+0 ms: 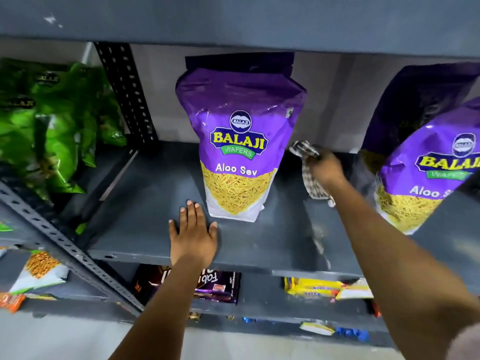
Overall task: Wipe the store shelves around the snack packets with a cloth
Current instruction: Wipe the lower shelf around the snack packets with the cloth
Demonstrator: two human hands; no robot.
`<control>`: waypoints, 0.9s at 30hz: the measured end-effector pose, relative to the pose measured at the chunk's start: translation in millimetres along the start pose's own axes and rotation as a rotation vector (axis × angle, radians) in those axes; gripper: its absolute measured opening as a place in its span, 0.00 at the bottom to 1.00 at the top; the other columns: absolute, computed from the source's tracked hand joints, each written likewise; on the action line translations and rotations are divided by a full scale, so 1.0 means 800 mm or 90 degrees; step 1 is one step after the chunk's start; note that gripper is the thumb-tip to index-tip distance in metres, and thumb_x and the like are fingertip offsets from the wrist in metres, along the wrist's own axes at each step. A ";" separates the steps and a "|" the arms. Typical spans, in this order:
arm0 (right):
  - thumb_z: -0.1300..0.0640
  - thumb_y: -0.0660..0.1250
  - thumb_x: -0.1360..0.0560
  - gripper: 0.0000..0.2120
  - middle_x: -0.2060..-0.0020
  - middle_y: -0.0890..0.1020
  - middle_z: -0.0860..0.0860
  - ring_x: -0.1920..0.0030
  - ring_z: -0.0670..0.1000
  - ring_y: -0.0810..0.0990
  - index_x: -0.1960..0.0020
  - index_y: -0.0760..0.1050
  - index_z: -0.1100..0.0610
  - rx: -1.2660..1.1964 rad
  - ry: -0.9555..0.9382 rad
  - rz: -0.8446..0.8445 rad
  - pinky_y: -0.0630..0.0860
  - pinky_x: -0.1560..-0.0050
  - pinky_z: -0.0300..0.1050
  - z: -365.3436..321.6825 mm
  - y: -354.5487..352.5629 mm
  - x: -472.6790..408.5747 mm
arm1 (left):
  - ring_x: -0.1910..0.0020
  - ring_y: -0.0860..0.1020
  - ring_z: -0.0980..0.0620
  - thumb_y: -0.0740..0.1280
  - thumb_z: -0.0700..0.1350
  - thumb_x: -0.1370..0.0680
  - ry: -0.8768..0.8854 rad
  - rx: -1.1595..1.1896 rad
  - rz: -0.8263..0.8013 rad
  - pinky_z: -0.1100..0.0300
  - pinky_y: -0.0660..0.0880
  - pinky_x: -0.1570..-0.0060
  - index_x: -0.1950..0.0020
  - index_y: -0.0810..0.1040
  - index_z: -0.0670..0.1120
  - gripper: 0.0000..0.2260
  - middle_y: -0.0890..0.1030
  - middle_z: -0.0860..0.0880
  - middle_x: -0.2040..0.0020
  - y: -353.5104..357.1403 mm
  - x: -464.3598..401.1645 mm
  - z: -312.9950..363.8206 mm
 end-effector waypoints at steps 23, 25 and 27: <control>0.60 0.63 0.25 0.21 0.26 0.60 0.47 0.25 0.53 0.51 0.35 0.68 0.44 0.297 -0.048 -0.331 0.47 0.25 0.57 0.085 0.015 0.088 | 0.25 0.42 0.48 0.44 0.54 0.19 0.001 -0.008 -0.021 0.46 0.43 0.28 0.24 0.41 0.43 0.27 0.40 0.44 0.23 -0.003 0.003 0.002; 0.60 0.62 0.25 0.20 0.26 0.61 0.45 0.25 0.52 0.52 0.36 0.69 0.44 0.288 -0.028 -0.325 0.47 0.25 0.55 0.085 0.006 0.110 | 0.25 0.42 0.47 0.44 0.54 0.19 0.002 -0.004 -0.027 0.45 0.43 0.28 0.25 0.41 0.42 0.28 0.40 0.44 0.23 -0.004 0.002 0.002; 0.61 0.63 0.26 0.20 0.28 0.64 0.44 0.26 0.50 0.57 0.38 0.71 0.44 0.311 -0.034 -0.303 0.53 0.25 0.55 0.085 -0.003 0.135 | 0.25 0.42 0.47 0.43 0.54 0.20 0.004 0.003 -0.031 0.45 0.43 0.28 0.25 0.41 0.42 0.28 0.40 0.44 0.23 -0.005 0.003 0.002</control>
Point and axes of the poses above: each hand's wrist, its own x-axis away from the middle knuckle, its own y-axis out of the palm, z = x × y, the point moved 1 cm from there along -x, towards the middle knuckle
